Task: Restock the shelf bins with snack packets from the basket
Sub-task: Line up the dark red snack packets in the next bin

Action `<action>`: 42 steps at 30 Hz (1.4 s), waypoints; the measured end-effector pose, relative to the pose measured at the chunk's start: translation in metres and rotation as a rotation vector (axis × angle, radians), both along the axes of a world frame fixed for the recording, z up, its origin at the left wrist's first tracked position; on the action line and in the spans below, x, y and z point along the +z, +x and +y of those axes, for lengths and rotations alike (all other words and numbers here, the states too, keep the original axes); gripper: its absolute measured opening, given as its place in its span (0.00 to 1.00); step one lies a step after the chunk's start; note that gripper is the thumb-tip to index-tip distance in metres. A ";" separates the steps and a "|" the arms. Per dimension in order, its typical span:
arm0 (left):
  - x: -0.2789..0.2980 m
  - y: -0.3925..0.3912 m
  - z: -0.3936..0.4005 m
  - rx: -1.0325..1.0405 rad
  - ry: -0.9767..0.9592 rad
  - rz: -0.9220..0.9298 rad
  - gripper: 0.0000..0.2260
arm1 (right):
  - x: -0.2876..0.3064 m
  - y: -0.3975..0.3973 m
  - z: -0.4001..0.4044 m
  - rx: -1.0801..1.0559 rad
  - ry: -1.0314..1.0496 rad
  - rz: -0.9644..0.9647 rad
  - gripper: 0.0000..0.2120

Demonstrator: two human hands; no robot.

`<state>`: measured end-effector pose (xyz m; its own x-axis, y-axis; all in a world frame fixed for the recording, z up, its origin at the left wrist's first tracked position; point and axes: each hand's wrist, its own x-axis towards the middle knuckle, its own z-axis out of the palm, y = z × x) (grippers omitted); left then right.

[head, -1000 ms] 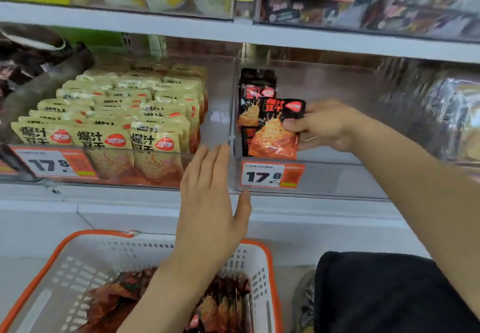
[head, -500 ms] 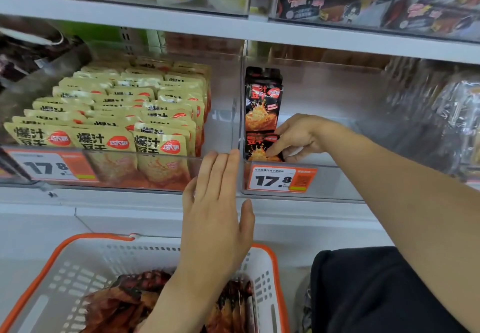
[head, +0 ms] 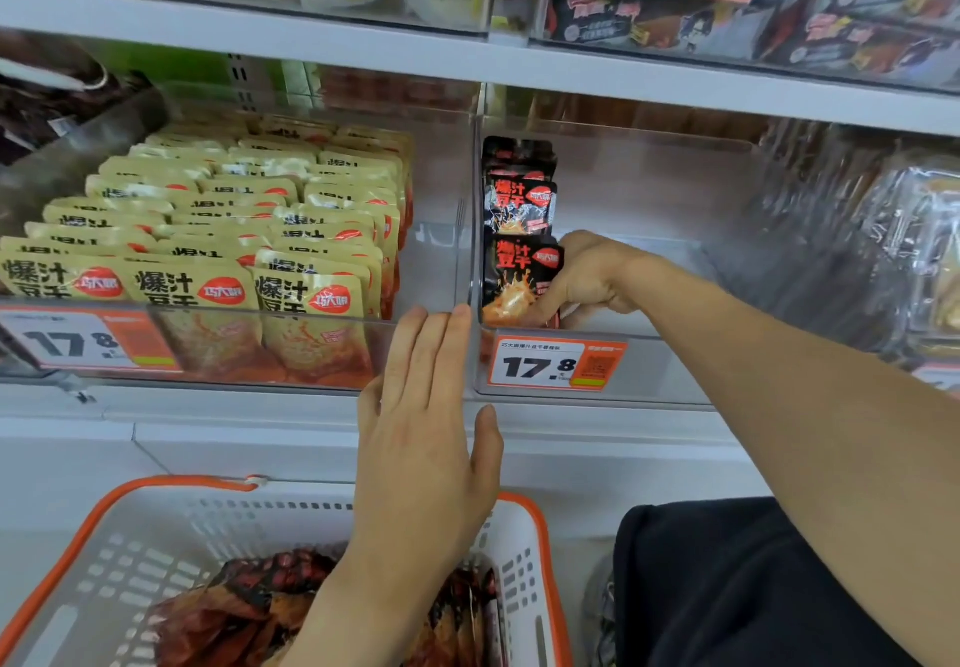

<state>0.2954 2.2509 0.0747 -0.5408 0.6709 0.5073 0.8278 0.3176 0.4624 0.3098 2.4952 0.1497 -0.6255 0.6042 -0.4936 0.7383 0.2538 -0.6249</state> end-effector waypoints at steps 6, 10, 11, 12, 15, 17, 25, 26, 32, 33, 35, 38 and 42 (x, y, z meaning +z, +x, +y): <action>-0.001 -0.001 -0.004 -0.011 -0.031 0.009 0.32 | 0.001 -0.018 0.011 -0.161 0.425 0.183 0.48; -0.001 -0.003 -0.002 -0.013 -0.019 0.004 0.32 | 0.003 -0.027 0.012 -0.152 0.572 0.223 0.49; -0.002 -0.003 -0.002 -0.013 -0.013 0.007 0.32 | 0.001 -0.029 0.012 -0.152 0.568 0.220 0.50; -0.003 -0.003 -0.001 -0.012 -0.008 0.006 0.32 | -0.001 -0.029 0.012 -0.153 0.556 0.216 0.50; -0.004 -0.002 0.001 -0.026 0.009 -0.008 0.33 | -0.005 -0.027 0.012 -0.148 0.462 0.220 0.52; -0.004 -0.002 0.002 -0.038 0.019 -0.019 0.33 | -0.006 -0.026 0.011 -0.129 0.411 0.247 0.59; -0.004 -0.002 0.001 -0.045 0.018 -0.022 0.32 | -0.003 -0.027 0.005 -0.009 0.666 0.246 0.57; -0.004 -0.002 0.002 -0.046 0.019 -0.020 0.32 | -0.002 -0.028 0.006 -0.012 0.703 0.245 0.54; -0.004 -0.002 0.002 -0.043 0.029 -0.021 0.32 | -0.008 -0.032 0.008 -0.066 0.680 0.281 0.52; -0.004 -0.002 0.002 -0.046 0.033 -0.021 0.32 | -0.008 -0.031 0.008 -0.064 0.635 0.296 0.53; -0.004 -0.002 0.002 -0.052 0.040 -0.023 0.32 | -0.007 -0.029 0.009 -0.049 0.566 0.303 0.57; -0.004 -0.001 0.002 -0.048 0.044 -0.024 0.32 | -0.007 -0.026 0.008 0.000 0.544 0.268 0.62; -0.006 -0.001 0.004 -0.044 0.057 -0.030 0.32 | -0.005 -0.027 0.008 -0.029 0.612 0.313 0.55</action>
<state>0.2940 2.2550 0.0686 -0.5272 0.6648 0.5292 0.8257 0.2539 0.5037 0.2826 2.5037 0.1450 -0.6622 0.7355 0.1430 0.5585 0.6118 -0.5601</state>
